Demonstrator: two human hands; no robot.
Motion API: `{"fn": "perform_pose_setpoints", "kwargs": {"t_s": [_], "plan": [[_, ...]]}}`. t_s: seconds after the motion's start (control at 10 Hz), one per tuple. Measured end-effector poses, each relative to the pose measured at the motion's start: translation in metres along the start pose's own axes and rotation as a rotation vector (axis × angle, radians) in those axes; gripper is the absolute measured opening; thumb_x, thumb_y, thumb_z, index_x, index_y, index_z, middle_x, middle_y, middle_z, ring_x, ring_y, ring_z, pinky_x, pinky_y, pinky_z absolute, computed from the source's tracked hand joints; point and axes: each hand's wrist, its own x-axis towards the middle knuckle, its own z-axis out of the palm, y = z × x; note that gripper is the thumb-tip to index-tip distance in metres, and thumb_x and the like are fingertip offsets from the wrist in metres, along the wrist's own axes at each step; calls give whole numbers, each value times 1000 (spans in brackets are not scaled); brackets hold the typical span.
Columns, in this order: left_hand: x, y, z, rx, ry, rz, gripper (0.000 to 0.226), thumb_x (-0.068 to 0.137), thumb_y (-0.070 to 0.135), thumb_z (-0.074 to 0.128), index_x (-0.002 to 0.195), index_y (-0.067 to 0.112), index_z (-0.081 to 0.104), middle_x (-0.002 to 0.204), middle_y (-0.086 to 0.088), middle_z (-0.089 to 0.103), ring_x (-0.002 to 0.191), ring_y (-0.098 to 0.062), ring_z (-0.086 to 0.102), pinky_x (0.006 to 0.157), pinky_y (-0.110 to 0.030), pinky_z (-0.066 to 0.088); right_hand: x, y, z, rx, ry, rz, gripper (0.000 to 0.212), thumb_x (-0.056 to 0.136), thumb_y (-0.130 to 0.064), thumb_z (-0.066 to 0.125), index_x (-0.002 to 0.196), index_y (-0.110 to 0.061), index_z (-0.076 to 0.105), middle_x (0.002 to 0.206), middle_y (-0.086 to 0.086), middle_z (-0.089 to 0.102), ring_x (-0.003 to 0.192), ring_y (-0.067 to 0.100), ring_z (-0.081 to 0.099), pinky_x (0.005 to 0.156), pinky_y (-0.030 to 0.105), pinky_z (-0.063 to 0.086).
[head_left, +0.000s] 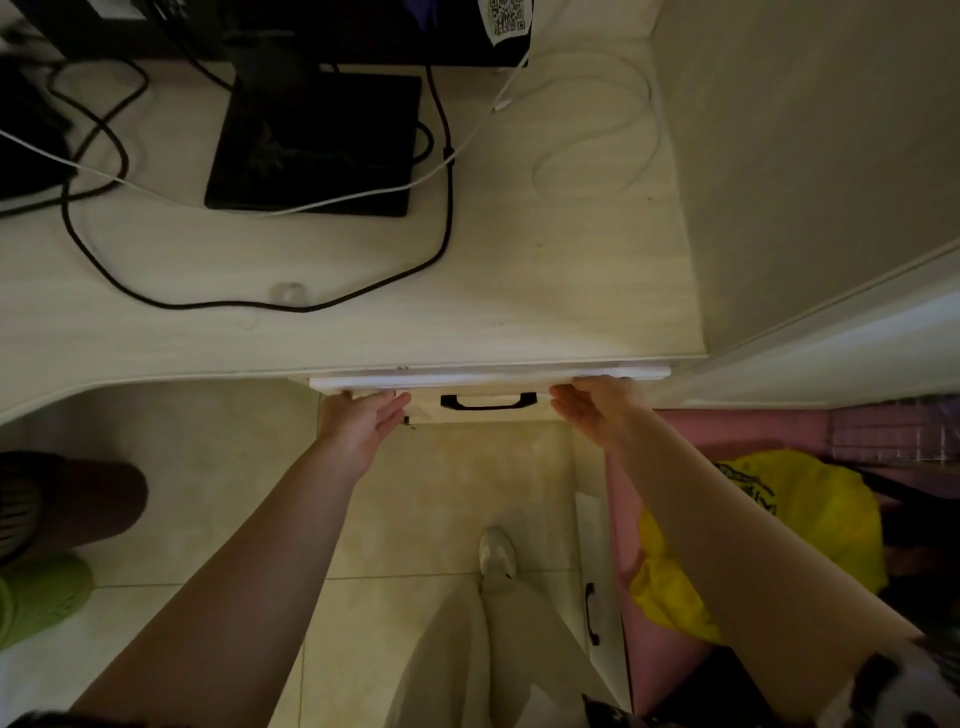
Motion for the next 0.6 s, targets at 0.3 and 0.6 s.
{"fn": "perform_pose_setpoints", "kwargs": {"t_s": [0.3, 0.6], "plan": [[1, 9, 1, 112, 14, -38, 78, 91, -6, 55, 151, 10, 9, 124, -14, 57, 107, -31, 62, 90, -38, 49, 4, -8, 3, -4, -24, -22, 18, 88, 15, 46, 90, 1, 55, 88, 15, 60, 78, 23, 63, 74, 36, 54], [-25, -4, -10, 447, -19, 89, 56, 91, 7, 59, 141, 17, 38, 120, -13, 61, 102, -26, 66, 81, -35, 55, -16, 5, -11, -238, 42, -116, 24, 95, 3, 44, 116, 3, 54, 117, 19, 60, 97, 25, 57, 88, 35, 49]]}}
